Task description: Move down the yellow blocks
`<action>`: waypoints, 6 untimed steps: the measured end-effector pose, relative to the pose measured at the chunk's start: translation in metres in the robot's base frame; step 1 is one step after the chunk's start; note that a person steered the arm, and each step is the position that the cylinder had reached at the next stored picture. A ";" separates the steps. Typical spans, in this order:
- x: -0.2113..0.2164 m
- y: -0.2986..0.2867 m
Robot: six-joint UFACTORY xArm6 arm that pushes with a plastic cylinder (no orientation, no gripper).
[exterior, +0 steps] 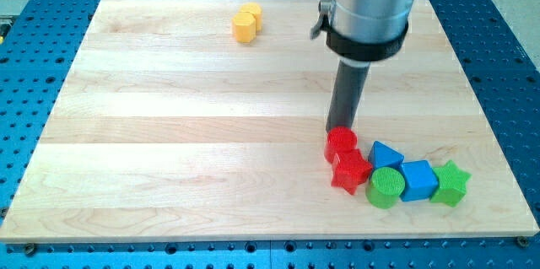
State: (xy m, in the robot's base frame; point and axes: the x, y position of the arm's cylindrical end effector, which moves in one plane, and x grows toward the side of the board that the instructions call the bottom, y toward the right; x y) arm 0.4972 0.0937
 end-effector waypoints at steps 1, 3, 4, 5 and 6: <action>-0.026 -0.012; -0.143 -0.173; -0.247 -0.214; -0.284 -0.207; -0.289 -0.130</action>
